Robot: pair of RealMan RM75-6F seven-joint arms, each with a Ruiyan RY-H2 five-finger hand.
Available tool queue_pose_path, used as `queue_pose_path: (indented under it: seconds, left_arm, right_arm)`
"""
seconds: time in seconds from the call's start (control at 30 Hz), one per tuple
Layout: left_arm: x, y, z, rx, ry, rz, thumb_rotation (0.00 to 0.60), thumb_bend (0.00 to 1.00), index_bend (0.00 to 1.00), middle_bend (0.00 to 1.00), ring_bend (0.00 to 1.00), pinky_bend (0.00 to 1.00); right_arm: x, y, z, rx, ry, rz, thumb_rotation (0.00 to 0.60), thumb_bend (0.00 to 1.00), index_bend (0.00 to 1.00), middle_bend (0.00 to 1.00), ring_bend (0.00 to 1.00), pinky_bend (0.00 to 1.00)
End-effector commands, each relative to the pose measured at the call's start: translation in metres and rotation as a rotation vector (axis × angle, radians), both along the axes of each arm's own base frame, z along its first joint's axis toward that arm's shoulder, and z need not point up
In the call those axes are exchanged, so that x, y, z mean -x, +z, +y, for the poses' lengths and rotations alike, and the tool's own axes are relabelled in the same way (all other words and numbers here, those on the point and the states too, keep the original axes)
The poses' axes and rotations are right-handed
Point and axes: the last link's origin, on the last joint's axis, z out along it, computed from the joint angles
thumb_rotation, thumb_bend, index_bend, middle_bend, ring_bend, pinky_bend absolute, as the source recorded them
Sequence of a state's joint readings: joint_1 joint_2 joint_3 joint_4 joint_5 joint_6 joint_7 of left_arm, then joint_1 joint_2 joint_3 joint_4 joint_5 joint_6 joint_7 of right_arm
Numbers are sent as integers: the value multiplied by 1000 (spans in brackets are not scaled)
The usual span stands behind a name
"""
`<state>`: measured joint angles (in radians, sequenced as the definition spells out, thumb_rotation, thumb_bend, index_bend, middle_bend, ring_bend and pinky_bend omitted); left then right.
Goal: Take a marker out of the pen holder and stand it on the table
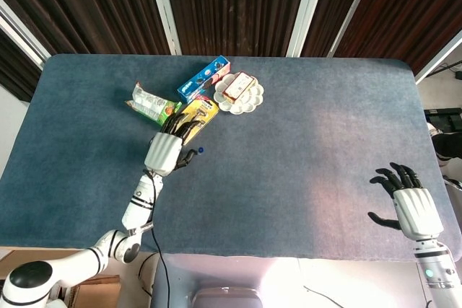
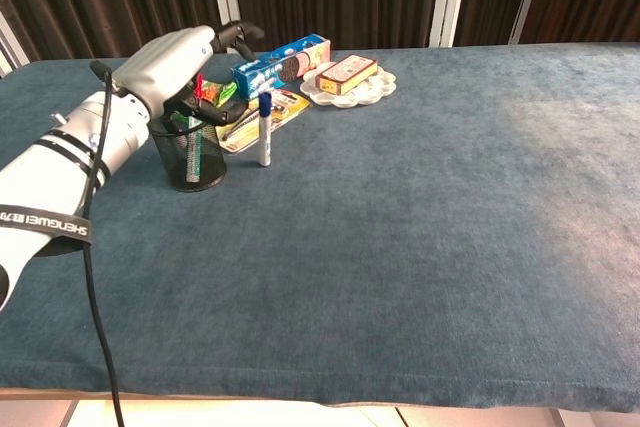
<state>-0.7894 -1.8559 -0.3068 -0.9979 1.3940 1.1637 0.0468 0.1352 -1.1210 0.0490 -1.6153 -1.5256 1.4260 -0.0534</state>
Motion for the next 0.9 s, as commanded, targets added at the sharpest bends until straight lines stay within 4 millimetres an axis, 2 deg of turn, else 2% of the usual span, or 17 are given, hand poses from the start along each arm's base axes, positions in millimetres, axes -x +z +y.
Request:
queue_pose_path:
  seconds: [0.03,0.2,0.3,0.4,0.47,0.53,0.63,0.73,0.9]
  left_arm:
    - [6,20,-21,84,25,-9,600,326,0,62,0,4]
    - [17,56,-46,114,38,-38,600,326,0,59,0,3]
    - [35,84,-62,82,74,-44,600,321,1,77,0,4]
    - [67,115,-75,-1,144,23,600,320,45,107,13,7]
    - [96,137,-84,-67,202,122,600,324,148,137,45,24]
    - [123,154,-94,-117,278,161,600,325,205,162,54,48]
    - [154,170,-114,-125,358,148,600,327,214,181,55,50]
    - [185,186,-144,-136,412,170,600,328,214,182,55,40]
    - [213,193,-190,-176,485,170,600,325,214,181,54,31]
  right_arm:
    - [0,0,0,0,0,0,600,209,458,340,150,233]
    - [0,0,0,1,1,-1,600,209,458,340,150,234]
    - [0,0,0,1,1,-2,600,209,458,340,149,234]
    - [0,0,0,0,2,-4,600,209,458,340,150,234]
    - [0,0,0,0,3,-6,600,209,458,340,150,234]
    - [0,0,0,-1,4,-6,600,210,458,341,150,233]
    - [0,0,0,-2,5,-5,600,209,458,340,150,234]
    - [-1,0,0,-2,7,-6,600,209,458,340,150,234]
    - [-1,0,0,-2,8,-3,600,209,458,340,150,233]
